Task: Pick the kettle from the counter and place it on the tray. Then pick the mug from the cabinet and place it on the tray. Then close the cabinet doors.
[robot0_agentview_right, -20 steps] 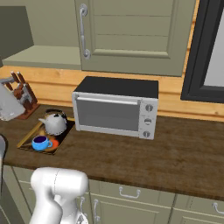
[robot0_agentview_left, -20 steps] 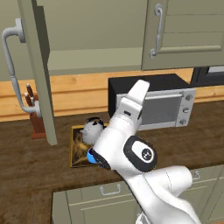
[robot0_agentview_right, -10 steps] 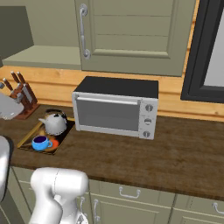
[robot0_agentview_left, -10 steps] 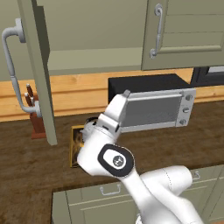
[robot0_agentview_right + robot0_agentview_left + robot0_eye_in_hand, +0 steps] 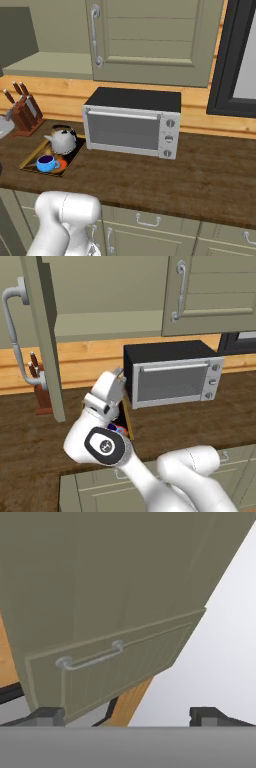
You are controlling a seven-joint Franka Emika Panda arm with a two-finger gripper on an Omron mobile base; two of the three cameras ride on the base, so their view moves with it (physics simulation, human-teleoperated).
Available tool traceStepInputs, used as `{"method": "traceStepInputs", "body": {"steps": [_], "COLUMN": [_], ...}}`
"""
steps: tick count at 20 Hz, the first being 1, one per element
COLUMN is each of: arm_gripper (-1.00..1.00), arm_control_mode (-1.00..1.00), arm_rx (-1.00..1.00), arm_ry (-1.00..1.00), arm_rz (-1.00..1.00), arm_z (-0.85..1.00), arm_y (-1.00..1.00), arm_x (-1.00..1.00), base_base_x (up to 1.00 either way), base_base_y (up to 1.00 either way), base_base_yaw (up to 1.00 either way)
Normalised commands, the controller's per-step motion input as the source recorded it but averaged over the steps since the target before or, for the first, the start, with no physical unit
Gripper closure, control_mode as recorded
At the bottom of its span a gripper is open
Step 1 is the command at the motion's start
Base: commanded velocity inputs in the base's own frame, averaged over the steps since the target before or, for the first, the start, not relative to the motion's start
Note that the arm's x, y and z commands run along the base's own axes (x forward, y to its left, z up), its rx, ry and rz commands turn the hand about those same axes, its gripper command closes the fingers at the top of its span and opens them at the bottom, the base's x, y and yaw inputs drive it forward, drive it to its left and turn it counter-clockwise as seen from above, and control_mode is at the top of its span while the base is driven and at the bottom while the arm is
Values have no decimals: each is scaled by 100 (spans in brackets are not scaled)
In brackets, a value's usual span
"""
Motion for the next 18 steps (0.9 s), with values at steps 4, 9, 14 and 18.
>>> {"method": "traceStepInputs", "body": {"steps": [4, 9, 14, 18], "arm_gripper": [-100, -100, -100, -100], "arm_control_mode": [-100, -100, -100, -100], "arm_rx": [-5, -4, -1, 0], "arm_ry": [0, 0, 1, 0], "arm_rz": [0, 0, 0, 0], "arm_z": [-35, -22, -6, 0], "arm_y": [41, 40, 8, 10], "arm_x": [16, 3, 0, 0], "base_base_x": [0, 0, 0, 0], "base_base_y": [0, 0, 0, 0], "base_base_yaw": [0, 0, 0, 0]}}
